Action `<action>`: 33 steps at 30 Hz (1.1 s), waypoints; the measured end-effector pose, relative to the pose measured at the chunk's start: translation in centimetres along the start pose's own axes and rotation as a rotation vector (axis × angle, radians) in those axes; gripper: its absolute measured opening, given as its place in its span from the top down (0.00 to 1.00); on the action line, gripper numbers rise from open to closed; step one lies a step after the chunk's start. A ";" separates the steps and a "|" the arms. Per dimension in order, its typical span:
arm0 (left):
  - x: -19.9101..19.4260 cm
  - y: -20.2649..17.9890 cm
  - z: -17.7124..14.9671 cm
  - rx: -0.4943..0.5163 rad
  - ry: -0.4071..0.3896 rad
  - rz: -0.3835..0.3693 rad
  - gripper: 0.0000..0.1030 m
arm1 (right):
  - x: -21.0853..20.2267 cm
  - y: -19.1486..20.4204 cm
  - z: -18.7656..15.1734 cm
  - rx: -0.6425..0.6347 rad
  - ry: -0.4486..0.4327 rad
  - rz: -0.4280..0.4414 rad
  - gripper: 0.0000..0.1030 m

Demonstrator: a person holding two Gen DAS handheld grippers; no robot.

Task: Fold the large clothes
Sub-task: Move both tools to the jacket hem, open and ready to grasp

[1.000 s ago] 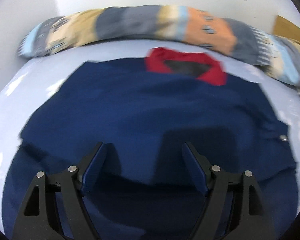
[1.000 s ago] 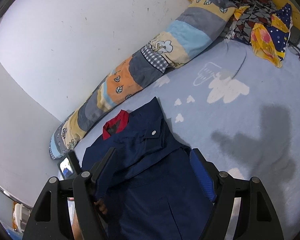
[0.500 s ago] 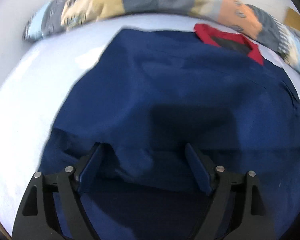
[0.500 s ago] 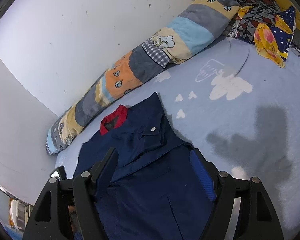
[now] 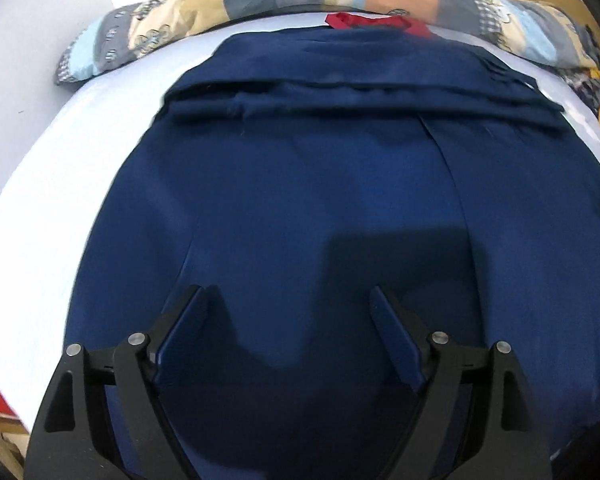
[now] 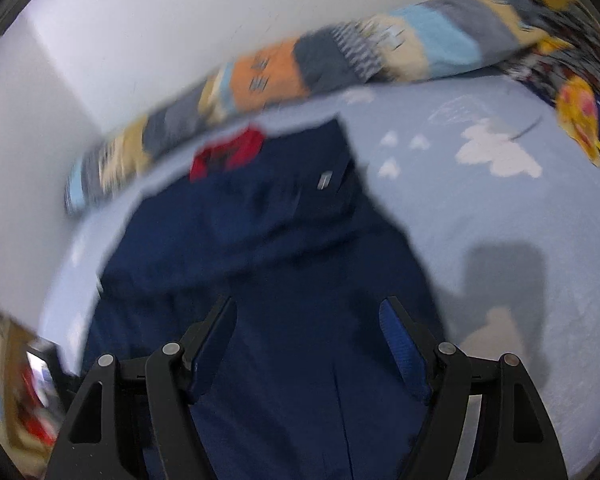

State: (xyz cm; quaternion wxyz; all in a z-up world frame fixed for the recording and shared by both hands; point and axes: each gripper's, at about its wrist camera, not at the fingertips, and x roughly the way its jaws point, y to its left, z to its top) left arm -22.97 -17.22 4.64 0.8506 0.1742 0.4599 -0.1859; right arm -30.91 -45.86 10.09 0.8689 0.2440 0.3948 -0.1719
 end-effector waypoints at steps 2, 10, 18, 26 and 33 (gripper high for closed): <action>-1.2 -0.3 -1.9 0.016 0.002 -0.010 0.18 | 1.5 1.7 -2.2 -0.064 0.063 -0.018 0.27; -3.9 -0.7 -7.3 -0.005 -0.073 0.004 0.16 | 2.4 6.4 -10.4 -0.268 0.126 -0.111 0.29; -4.5 0.2 -10.1 -0.065 -0.121 0.001 0.05 | 0.7 7.3 -16.9 -0.306 0.111 -0.198 0.26; -4.4 0.2 -11.0 -0.071 -0.141 -0.004 0.00 | 0.1 6.5 -19.6 -0.268 0.111 -0.185 0.06; -4.4 0.2 -11.5 -0.080 -0.158 -0.012 0.00 | 0.4 6.8 -20.1 -0.292 0.087 -0.186 0.01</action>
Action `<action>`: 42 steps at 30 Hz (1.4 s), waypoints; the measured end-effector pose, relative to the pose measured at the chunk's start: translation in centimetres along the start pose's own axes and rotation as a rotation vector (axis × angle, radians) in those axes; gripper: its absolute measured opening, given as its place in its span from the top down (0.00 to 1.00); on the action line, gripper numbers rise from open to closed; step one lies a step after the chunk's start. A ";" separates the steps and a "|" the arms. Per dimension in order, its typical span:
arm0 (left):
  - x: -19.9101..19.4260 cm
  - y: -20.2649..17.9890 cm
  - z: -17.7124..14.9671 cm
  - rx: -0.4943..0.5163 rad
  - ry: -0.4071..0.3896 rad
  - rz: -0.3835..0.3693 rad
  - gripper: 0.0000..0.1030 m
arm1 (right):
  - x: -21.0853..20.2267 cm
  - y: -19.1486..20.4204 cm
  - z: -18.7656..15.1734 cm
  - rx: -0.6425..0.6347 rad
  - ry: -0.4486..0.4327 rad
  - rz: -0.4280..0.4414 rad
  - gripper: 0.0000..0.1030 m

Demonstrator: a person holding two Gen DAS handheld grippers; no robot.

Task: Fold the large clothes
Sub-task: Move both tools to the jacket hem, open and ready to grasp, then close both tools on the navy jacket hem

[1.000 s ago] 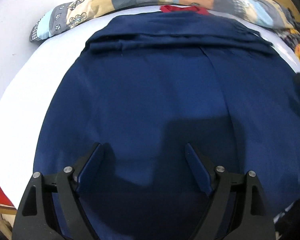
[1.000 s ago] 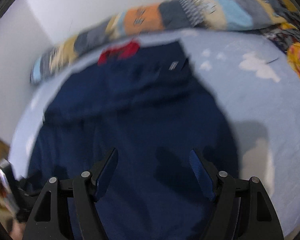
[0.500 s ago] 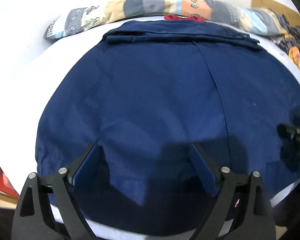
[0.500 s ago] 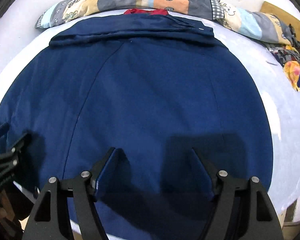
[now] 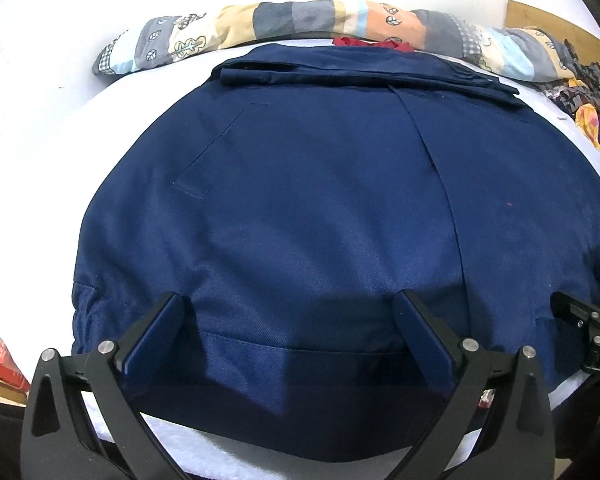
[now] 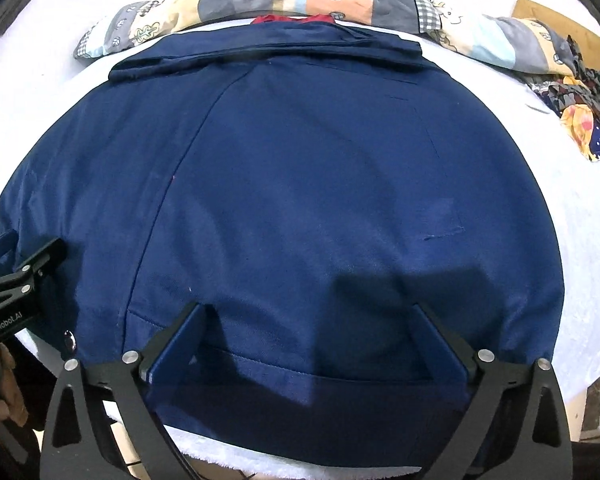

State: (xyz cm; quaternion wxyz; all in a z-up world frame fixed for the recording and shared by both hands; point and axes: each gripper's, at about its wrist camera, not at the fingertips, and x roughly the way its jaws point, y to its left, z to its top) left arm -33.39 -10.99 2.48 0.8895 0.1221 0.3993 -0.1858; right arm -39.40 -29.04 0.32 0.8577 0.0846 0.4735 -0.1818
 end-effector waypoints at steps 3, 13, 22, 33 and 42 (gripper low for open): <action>-0.1 0.0 -0.3 0.001 -0.017 -0.001 0.00 | 0.0 0.1 -0.2 0.003 -0.015 0.002 0.00; -0.1 0.1 -0.4 -0.001 -0.017 -0.007 0.00 | -0.2 0.0 -0.6 0.018 -0.056 0.006 0.00; -0.6 0.4 0.3 0.041 0.042 -0.049 0.00 | -0.3 -0.3 0.1 0.001 0.012 0.037 0.01; -4.4 9.7 2.8 -0.202 0.041 -0.187 0.00 | -7.4 -11.0 -0.1 0.318 -0.145 0.230 0.12; 1.0 15.9 -0.1 -0.493 0.218 -0.294 0.21 | -3.0 -21.6 -5.2 0.818 -0.029 0.372 0.18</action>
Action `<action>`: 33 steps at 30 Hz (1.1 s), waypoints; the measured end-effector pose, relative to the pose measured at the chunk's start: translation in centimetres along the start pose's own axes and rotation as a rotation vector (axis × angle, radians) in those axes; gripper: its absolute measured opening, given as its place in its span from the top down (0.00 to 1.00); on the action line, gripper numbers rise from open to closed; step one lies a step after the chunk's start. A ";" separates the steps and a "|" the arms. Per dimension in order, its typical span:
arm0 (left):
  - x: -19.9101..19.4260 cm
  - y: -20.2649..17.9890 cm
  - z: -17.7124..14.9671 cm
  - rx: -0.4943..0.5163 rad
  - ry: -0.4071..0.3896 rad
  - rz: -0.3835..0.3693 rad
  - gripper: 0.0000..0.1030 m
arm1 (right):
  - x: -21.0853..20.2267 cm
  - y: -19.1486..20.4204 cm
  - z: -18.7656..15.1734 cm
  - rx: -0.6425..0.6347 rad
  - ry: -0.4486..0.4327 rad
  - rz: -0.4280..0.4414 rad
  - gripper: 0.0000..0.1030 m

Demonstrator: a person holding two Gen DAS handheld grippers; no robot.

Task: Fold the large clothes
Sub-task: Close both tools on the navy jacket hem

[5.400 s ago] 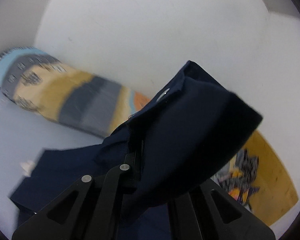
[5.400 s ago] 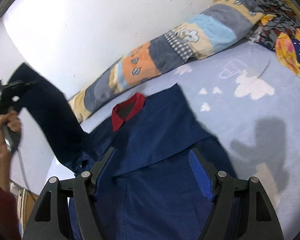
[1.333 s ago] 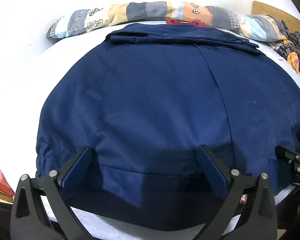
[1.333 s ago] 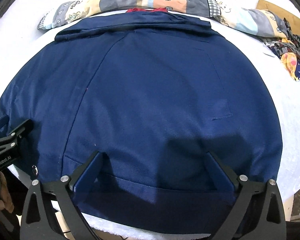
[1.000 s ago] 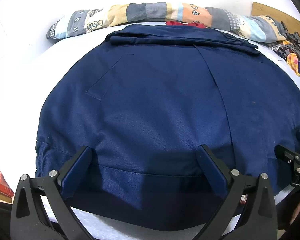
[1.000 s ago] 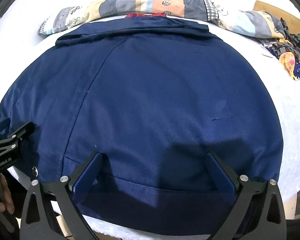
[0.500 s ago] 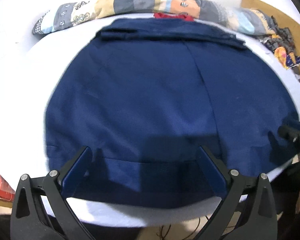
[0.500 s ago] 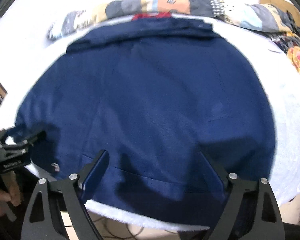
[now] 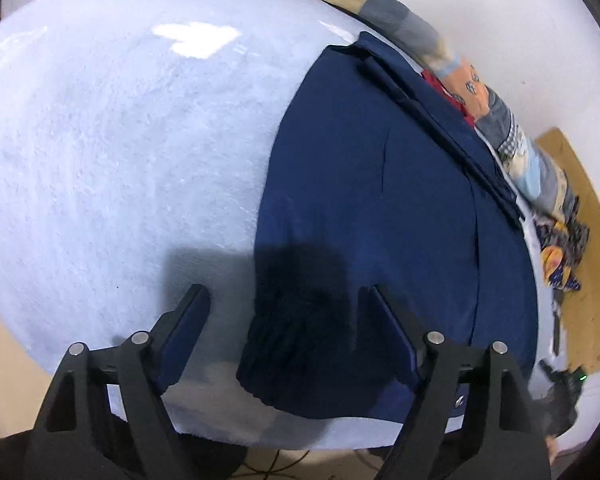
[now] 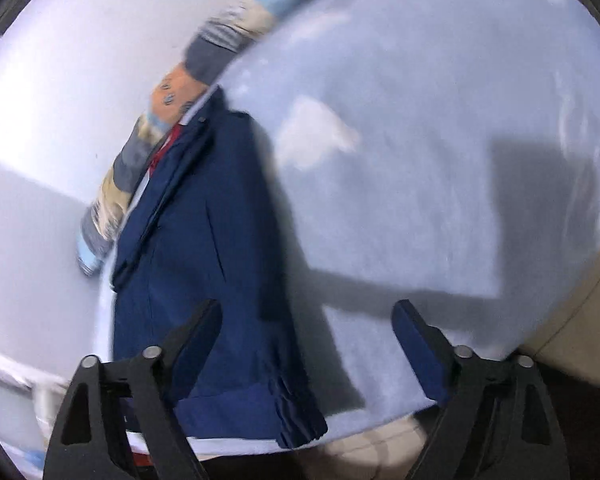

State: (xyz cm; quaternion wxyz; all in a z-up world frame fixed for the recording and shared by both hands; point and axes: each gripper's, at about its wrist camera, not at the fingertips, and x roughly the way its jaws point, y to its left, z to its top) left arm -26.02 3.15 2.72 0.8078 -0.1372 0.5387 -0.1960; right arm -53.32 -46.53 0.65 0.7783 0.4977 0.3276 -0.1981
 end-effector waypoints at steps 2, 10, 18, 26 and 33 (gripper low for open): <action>-0.1 -0.2 -0.1 0.000 -0.001 -0.015 0.21 | 1.6 -0.7 -0.6 0.061 0.067 0.059 0.18; 0.0 -1.5 0.2 0.095 0.016 -0.036 0.39 | 4.9 5.3 -3.6 -0.208 0.182 0.064 0.61; 0.0 -0.8 0.3 0.098 0.013 -0.001 0.51 | 6.4 5.4 -3.8 -0.216 0.202 0.014 0.80; 0.4 -2.4 0.3 0.164 0.011 -0.027 0.52 | 5.8 4.0 -3.5 -0.175 0.212 0.038 0.79; 0.2 -2.6 0.2 0.188 0.005 -0.054 0.76 | 5.7 3.7 -3.5 -0.150 0.213 0.050 0.78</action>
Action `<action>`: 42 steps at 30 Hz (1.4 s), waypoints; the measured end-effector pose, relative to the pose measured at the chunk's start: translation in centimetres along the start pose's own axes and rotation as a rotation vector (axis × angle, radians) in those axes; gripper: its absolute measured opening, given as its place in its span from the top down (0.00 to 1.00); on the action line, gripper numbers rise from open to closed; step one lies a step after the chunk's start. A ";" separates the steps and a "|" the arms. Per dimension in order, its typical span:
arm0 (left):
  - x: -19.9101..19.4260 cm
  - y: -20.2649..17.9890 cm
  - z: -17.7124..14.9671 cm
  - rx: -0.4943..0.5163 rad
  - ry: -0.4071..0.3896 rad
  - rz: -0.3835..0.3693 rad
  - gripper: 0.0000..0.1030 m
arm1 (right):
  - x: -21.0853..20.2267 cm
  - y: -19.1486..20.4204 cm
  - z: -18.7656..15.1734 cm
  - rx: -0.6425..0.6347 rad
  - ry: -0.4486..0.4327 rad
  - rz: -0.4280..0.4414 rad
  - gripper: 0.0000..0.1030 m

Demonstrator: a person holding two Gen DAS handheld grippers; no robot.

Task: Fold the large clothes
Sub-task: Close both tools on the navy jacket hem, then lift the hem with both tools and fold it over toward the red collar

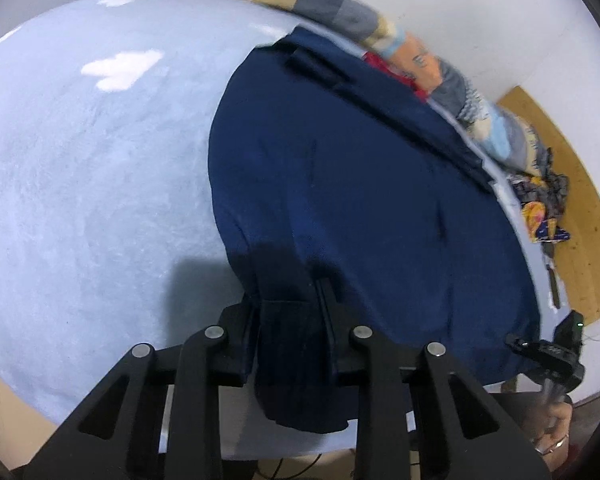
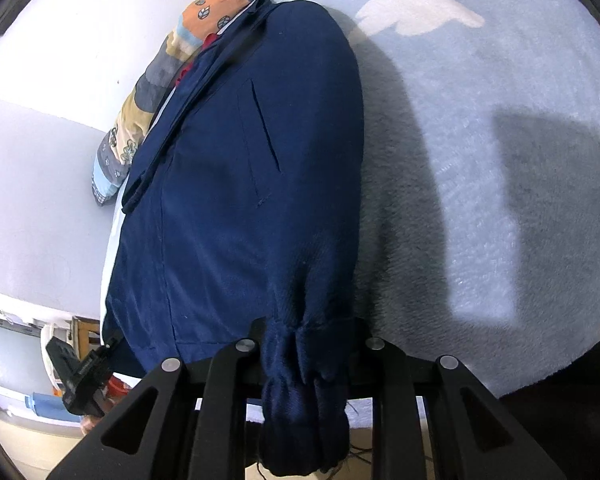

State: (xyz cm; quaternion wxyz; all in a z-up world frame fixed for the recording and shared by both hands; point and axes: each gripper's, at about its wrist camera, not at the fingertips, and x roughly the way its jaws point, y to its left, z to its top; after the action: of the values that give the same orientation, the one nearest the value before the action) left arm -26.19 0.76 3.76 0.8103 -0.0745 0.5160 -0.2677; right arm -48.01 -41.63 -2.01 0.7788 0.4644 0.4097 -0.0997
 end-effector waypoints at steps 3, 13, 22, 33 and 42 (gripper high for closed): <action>0.6 0.1 0.1 -0.017 0.015 0.008 0.61 | 0.0 -0.3 -0.1 0.011 -0.003 0.015 0.76; 0.7 -2.6 -0.3 0.155 -0.057 0.081 0.80 | 0.2 1.9 -0.5 -0.089 -0.030 -0.021 0.66; -2.9 -4.0 -1.1 0.200 -0.176 0.016 0.83 | -3.4 5.2 -1.2 -0.231 -0.146 0.025 0.92; -5.6 -3.1 -1.9 0.142 -0.202 -0.048 0.83 | -8.3 6.2 -2.8 -0.257 -0.258 0.144 0.92; -8.8 -3.2 -1.7 0.129 -0.248 -0.050 0.83 | -11.4 6.9 -4.2 -0.293 -0.265 0.217 0.92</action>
State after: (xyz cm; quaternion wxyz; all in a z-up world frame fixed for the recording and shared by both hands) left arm -31.72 2.78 11.26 0.8641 -0.0678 0.3915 -0.3089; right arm -53.91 -37.01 9.77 0.8911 0.3704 0.2617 -0.0148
